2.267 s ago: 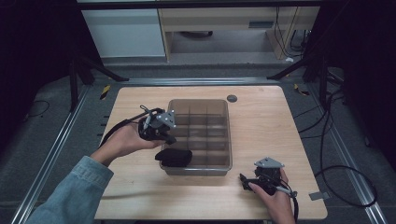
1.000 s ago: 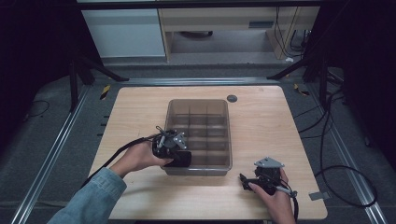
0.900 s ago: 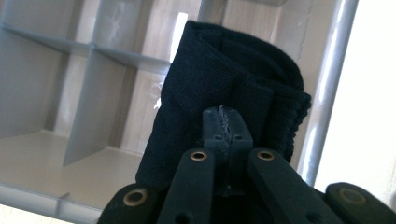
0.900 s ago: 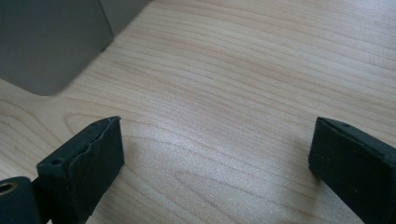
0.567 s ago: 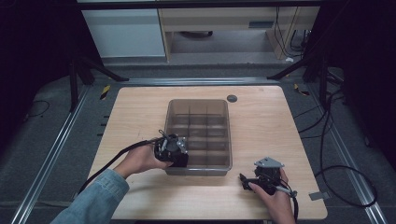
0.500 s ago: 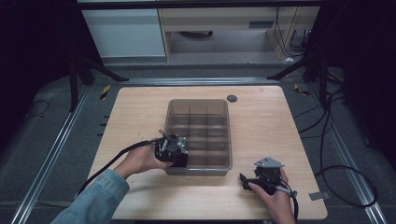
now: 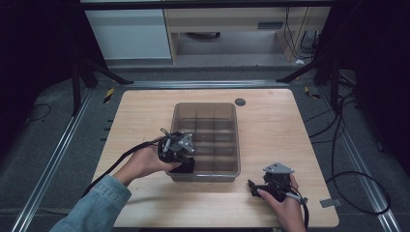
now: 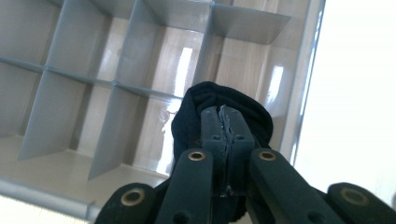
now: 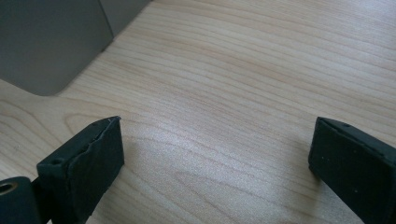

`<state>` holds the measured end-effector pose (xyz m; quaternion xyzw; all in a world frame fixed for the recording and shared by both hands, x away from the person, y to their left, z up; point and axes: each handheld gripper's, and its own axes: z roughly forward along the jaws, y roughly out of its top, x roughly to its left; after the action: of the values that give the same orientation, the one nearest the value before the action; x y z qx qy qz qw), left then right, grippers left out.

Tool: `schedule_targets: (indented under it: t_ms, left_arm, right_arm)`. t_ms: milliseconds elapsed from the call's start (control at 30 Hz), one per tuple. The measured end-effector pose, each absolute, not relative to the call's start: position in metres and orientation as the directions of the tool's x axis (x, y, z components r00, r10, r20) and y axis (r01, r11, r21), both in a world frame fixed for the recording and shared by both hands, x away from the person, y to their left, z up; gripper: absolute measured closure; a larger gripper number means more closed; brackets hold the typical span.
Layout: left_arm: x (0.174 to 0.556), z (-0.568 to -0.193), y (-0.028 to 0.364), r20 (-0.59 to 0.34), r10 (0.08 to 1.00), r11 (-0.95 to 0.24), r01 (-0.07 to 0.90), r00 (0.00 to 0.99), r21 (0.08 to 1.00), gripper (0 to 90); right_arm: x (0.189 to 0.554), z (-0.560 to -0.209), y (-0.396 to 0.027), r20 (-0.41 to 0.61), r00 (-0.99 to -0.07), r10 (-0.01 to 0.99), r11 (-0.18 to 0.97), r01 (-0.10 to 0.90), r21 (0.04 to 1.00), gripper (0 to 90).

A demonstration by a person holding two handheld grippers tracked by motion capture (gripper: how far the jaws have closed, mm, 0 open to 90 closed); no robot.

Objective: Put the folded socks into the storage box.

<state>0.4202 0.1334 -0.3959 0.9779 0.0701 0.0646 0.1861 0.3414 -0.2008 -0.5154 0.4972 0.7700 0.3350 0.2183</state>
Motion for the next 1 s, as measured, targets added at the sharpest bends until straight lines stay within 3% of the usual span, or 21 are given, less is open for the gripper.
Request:
schedule_targets:
  t_ms: [200,1000]
  left_arm:
    - [0.421,-0.415,0.124,0.107,0.155,-0.946,0.116,0.982,0.304,89.3]
    - [0.429,-0.438,0.121,0.043,0.17,-0.955,0.154,0.984,0.253,89.7]
  right_arm:
    - [0.341,-0.515,-0.201,-0.003,-0.41,0.912,0.281,0.619,0.733,3.6]
    - [0.341,-0.515,-0.201,-0.002,-0.411,0.912,0.281,0.619,0.733,3.6]
